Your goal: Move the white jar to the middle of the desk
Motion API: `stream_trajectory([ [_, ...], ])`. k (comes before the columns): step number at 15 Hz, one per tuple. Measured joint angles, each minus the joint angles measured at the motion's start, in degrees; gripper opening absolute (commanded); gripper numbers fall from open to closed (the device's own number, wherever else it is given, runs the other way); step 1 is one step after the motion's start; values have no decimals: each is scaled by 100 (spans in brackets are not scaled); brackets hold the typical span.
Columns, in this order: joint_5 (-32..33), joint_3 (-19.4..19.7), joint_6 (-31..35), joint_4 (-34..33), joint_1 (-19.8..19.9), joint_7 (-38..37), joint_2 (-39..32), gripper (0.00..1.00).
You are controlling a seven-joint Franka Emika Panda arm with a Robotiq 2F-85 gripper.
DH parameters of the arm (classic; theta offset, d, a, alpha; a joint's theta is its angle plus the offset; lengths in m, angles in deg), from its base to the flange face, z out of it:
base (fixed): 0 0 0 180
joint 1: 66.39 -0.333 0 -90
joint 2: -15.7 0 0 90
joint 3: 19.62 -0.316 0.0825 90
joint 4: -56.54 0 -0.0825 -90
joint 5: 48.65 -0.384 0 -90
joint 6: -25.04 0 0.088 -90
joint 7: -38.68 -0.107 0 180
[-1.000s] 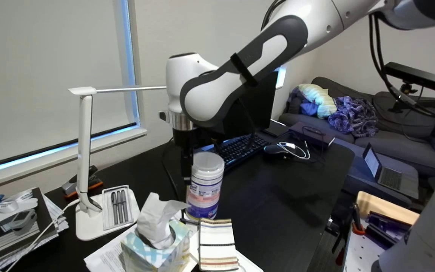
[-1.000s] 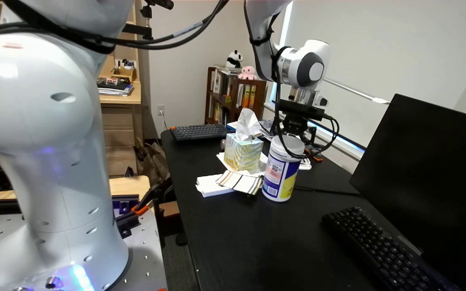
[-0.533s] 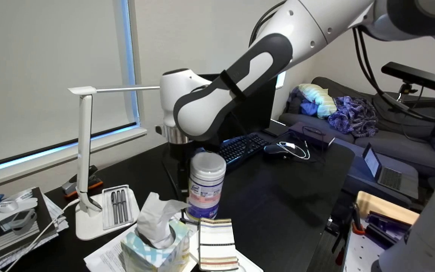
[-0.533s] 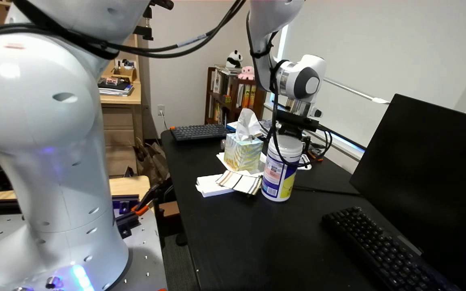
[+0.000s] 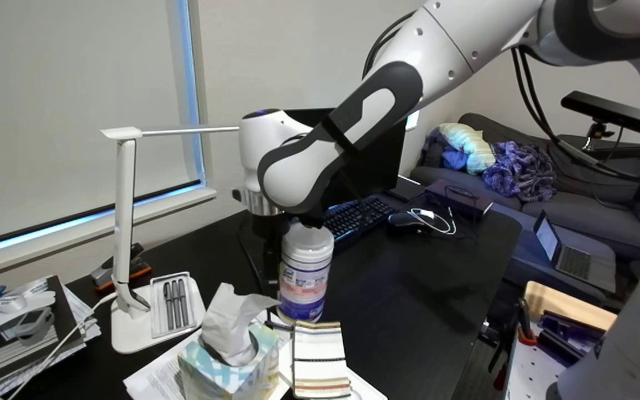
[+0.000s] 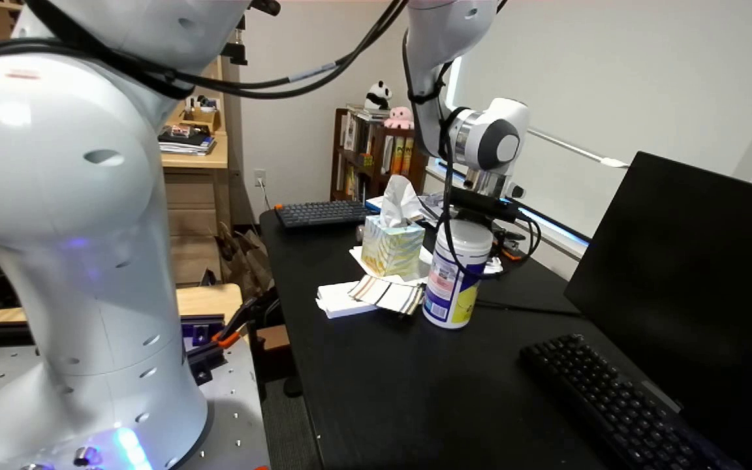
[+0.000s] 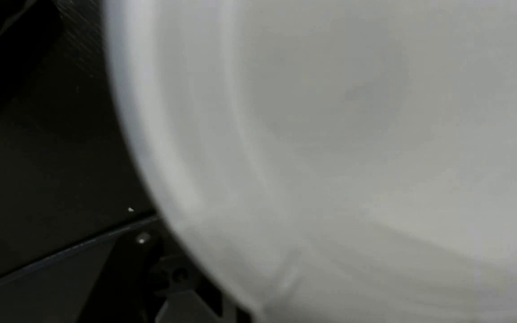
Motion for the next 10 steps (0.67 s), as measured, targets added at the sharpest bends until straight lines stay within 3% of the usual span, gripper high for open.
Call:
stream_trajectory([
  [10, 394, 156, 292, 354, 70, 7, 108, 100],
])
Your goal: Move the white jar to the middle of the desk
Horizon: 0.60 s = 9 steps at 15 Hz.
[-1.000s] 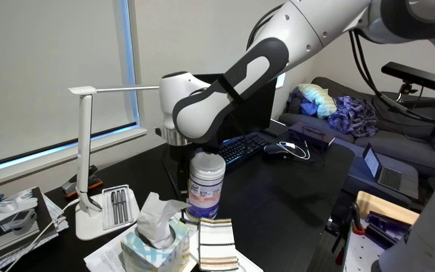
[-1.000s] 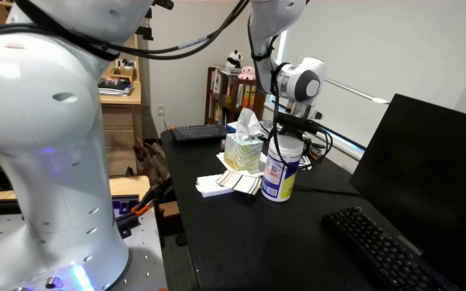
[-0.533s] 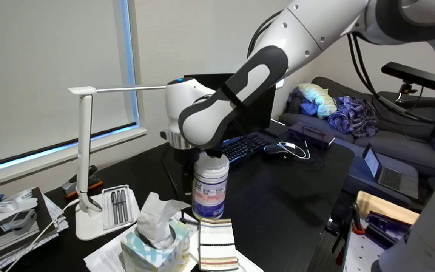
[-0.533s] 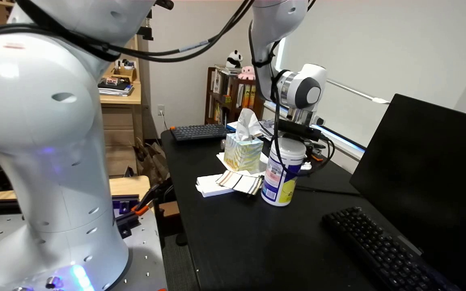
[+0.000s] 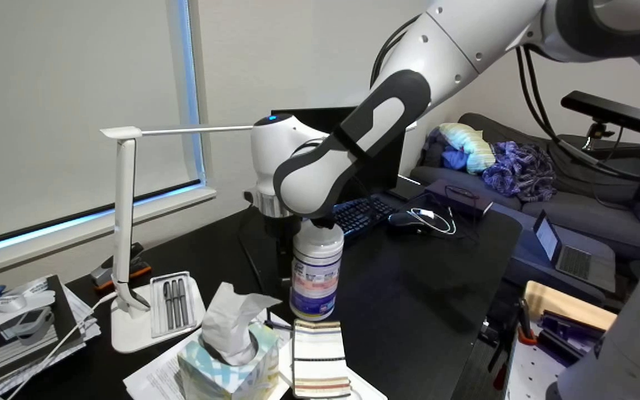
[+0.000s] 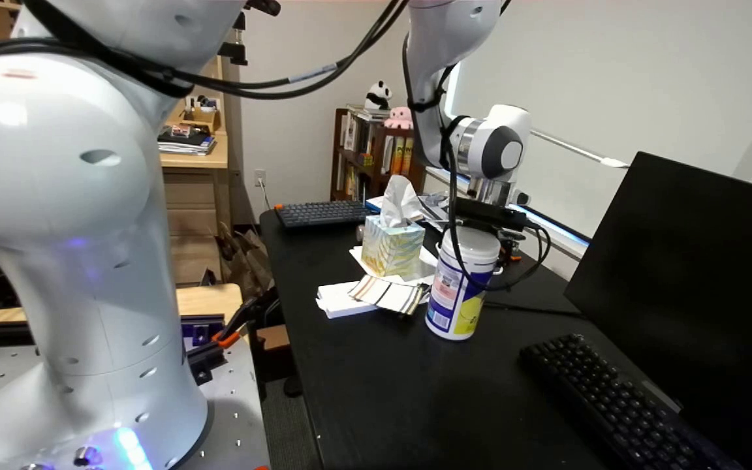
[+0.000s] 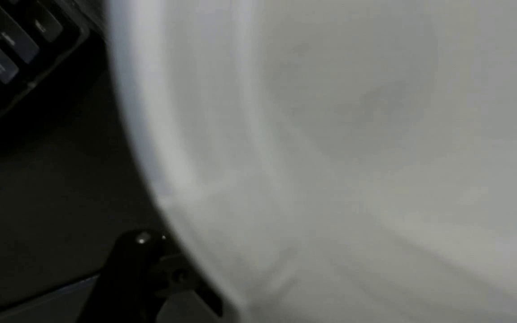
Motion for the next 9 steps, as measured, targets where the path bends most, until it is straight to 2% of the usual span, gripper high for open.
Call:
stream_trajectory([
  [9, -28, 40, -10, 1007, 387, 27, 725, 100],
])
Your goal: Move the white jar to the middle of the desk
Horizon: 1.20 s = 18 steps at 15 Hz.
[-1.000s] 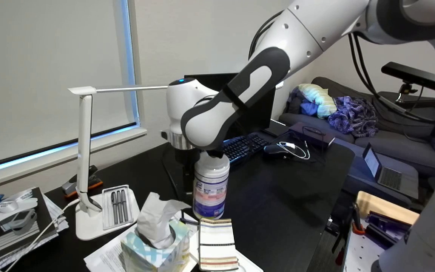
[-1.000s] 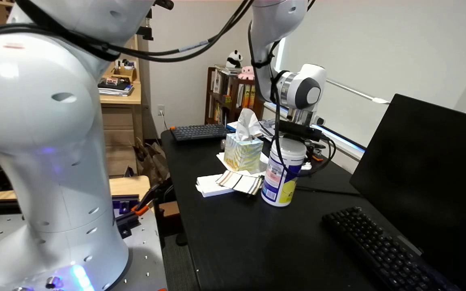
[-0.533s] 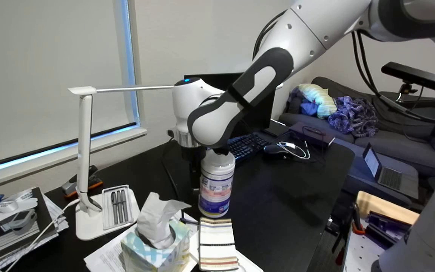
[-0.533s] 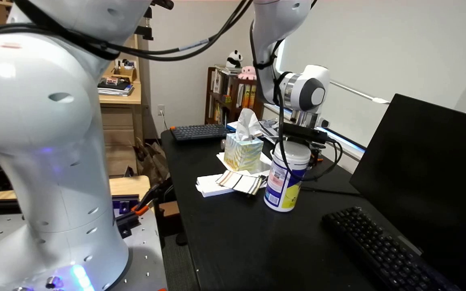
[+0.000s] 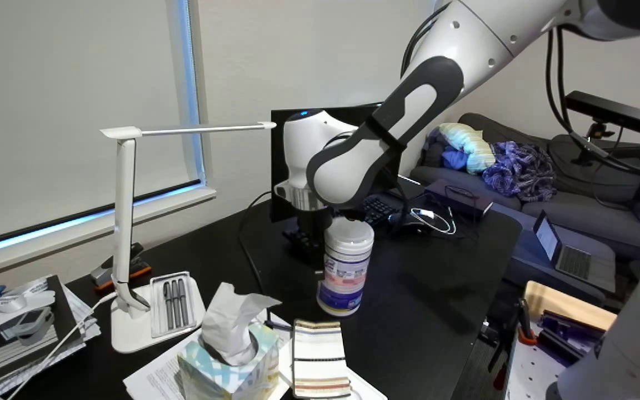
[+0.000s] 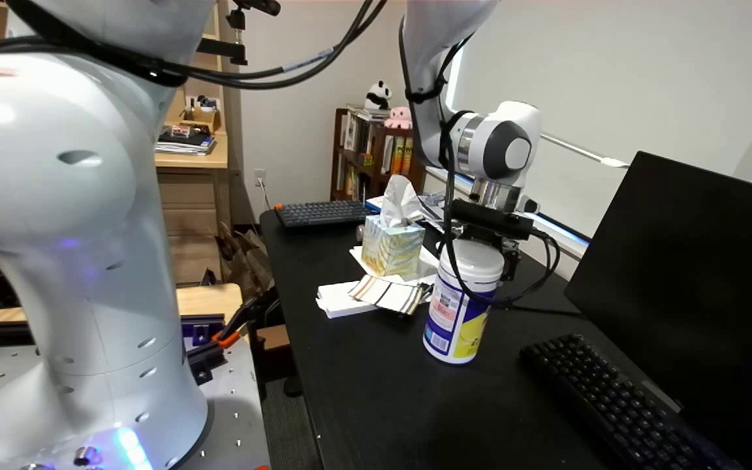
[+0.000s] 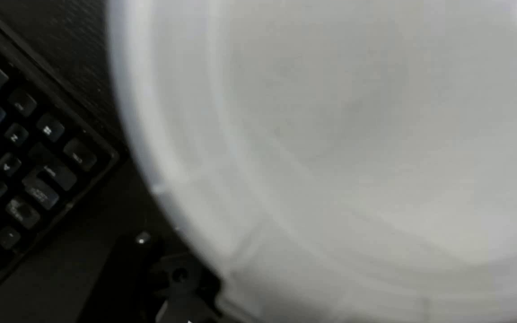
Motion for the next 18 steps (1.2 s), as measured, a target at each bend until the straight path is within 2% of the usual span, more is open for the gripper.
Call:
stream_trajectory([
  [10, -166, 251, -24, 1152, 441, 99, 1192, 100],
  [14, -171, 419, -22, 1330, 501, 122, 1398, 100],
  [18, -316, 338, 28, 1286, 387, 58, 1475, 100],
])
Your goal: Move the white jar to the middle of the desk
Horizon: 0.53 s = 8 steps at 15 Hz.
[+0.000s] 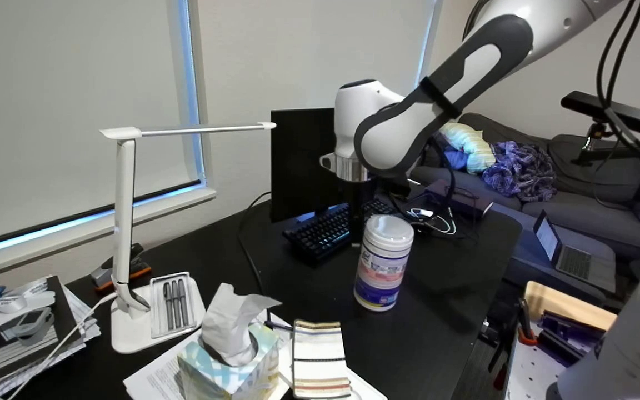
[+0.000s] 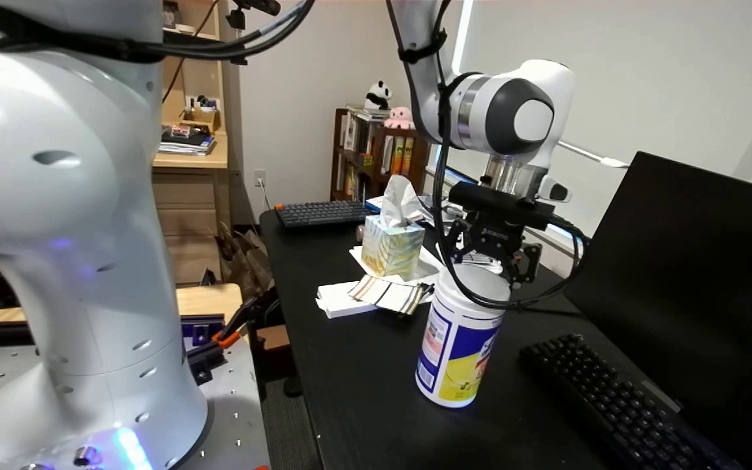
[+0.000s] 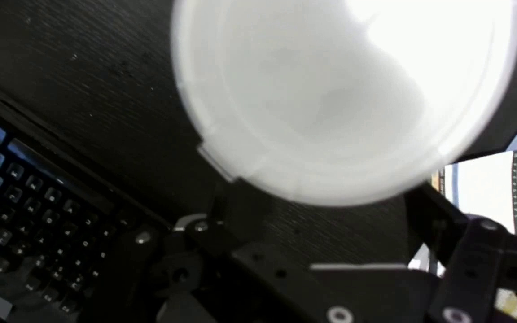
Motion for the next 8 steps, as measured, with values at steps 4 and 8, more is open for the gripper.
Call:
stream_trajectory([
  [4, -206, -276, 7, -135, -385, -446, 43, 100],
  [8, -190, -431, 136, -88, -813, -1578, 144, 100],
])
